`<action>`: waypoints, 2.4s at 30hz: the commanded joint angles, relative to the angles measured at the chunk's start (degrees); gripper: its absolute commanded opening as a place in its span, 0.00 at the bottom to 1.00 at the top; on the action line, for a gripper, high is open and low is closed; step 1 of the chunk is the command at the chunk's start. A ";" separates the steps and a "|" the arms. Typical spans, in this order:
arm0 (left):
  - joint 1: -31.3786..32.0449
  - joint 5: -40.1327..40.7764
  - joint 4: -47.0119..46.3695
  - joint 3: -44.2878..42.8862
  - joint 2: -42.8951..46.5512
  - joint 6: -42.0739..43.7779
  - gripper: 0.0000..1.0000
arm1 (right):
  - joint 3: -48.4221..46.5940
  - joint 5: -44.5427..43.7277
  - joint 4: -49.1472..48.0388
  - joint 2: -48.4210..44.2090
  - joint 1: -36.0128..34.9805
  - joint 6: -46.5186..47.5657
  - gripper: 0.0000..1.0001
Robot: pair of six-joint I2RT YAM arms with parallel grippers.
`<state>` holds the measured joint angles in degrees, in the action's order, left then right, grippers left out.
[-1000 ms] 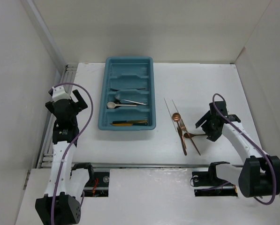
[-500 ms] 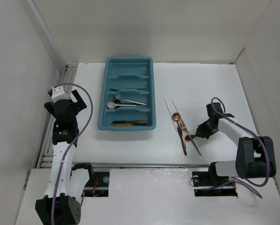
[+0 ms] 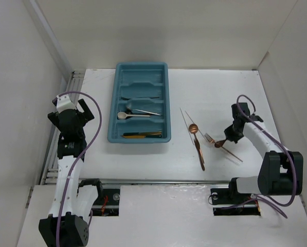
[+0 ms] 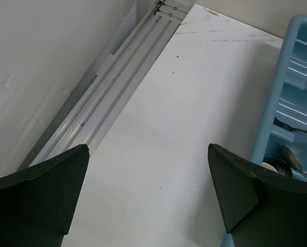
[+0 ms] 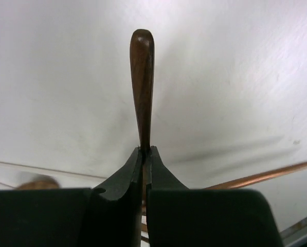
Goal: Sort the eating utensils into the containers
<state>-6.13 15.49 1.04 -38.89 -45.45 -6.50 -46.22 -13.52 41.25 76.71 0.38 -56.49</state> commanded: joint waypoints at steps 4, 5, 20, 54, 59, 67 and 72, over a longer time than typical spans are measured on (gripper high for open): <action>-0.37 1.04 -2.53 -0.66 1.07 0.44 1.00 | -16.96 -24.51 4.44 0.26 -7.04 15.68 0.00; -0.37 1.04 -2.53 -0.66 1.07 0.44 1.00 | -18.46 -31.15 5.58 1.33 -8.80 16.40 0.00; -0.37 0.51 -2.53 -2.24 0.54 1.49 1.00 | -36.56 -27.55 -4.92 9.95 -30.24 17.39 0.00; -0.37 1.74 1.07 -1.71 1.07 1.49 1.00 | -61.44 3.60 -27.54 43.80 -44.76 -9.29 0.96; -0.90 3.41 1.59 -3.73 -0.08 2.90 1.00 | -68.13 -9.31 -27.73 38.09 -51.08 34.99 1.00; -0.90 0.86 1.60 -4.88 -3.14 2.29 1.00 | -61.29 9.89 9.77 22.46 -30.83 57.96 1.00; -0.90 -4.22 -0.07 -6.02 -5.61 1.76 1.00 | -43.64 7.25 27.99 14.01 -16.04 65.11 1.00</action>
<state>-6.85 14.72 3.95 -42.15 -50.37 -4.34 -98.32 -5.13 47.20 91.77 -18.06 -0.19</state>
